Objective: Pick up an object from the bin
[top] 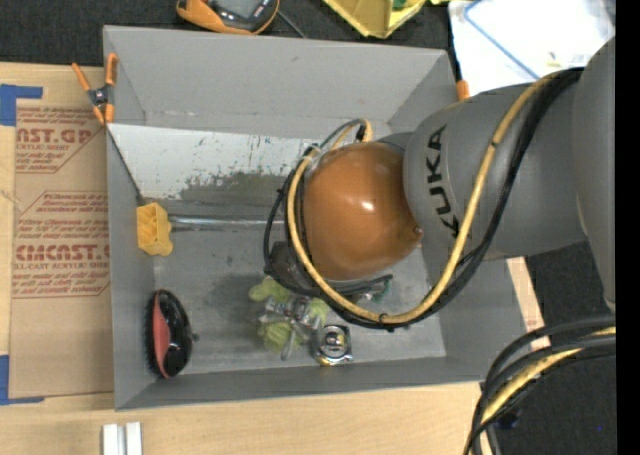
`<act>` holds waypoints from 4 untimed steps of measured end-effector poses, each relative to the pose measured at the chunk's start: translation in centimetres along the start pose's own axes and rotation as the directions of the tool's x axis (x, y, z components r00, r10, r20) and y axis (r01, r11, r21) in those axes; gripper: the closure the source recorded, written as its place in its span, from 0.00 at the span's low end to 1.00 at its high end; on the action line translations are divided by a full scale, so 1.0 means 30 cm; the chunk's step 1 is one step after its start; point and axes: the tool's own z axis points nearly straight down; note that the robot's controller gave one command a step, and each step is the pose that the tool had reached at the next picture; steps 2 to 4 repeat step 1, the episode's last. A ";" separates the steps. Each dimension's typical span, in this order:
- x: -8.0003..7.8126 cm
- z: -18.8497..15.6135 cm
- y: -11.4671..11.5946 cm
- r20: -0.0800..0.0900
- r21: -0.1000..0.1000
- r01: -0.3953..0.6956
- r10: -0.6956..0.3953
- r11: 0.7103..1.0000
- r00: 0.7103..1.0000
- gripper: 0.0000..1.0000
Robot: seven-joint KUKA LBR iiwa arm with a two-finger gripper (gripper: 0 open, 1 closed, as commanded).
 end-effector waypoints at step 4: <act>-0.007 -0.147 -0.001 0.006 0.004 -0.001 0.001 1.000 1.000 1.00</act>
Offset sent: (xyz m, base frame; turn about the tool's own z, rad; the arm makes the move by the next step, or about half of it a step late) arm -0.0025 0.0000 -0.0141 -0.0002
